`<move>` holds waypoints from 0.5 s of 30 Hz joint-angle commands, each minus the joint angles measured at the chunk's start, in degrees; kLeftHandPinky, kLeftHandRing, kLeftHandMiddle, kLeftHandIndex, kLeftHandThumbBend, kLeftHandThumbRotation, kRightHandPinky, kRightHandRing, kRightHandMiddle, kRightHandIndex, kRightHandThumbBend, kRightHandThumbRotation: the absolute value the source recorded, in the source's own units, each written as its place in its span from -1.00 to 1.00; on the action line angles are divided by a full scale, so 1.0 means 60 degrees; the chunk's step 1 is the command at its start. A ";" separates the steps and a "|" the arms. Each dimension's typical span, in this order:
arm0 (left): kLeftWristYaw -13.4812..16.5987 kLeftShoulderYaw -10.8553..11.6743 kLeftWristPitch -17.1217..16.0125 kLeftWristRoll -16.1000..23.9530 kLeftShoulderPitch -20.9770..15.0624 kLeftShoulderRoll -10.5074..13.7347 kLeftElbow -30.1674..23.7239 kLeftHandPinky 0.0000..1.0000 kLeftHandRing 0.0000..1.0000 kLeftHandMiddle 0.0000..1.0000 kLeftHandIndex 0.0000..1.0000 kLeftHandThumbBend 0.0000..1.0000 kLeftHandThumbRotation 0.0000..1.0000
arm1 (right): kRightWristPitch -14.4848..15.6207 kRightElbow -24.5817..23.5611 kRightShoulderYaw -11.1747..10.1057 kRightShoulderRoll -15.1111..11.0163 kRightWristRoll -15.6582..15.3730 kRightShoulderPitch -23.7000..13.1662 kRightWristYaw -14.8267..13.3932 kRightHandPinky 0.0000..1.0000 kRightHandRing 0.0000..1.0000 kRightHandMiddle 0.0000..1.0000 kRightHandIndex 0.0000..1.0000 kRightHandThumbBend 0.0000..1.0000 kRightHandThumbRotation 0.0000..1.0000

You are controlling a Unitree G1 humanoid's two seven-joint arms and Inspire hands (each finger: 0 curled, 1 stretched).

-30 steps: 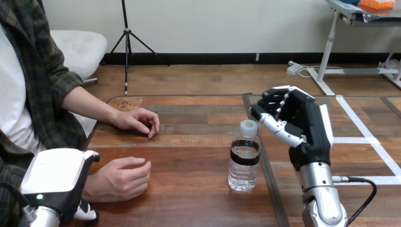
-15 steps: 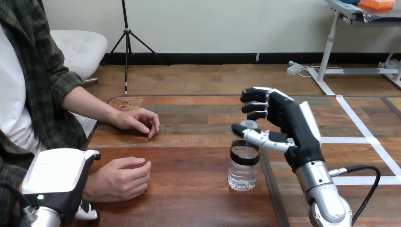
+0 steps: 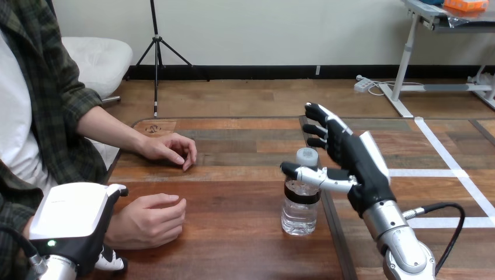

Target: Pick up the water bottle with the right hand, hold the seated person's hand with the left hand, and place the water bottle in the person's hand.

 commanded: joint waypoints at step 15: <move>0.0251 -0.0032 -0.0118 -0.0307 -0.0287 0.0311 -0.0149 0.52 0.58 0.60 0.57 0.84 -0.85 | 0.0641 -0.0400 0.0305 0.0006 0.0030 -0.0367 0.0319 1.00 1.00 1.00 1.00 0.82 -0.63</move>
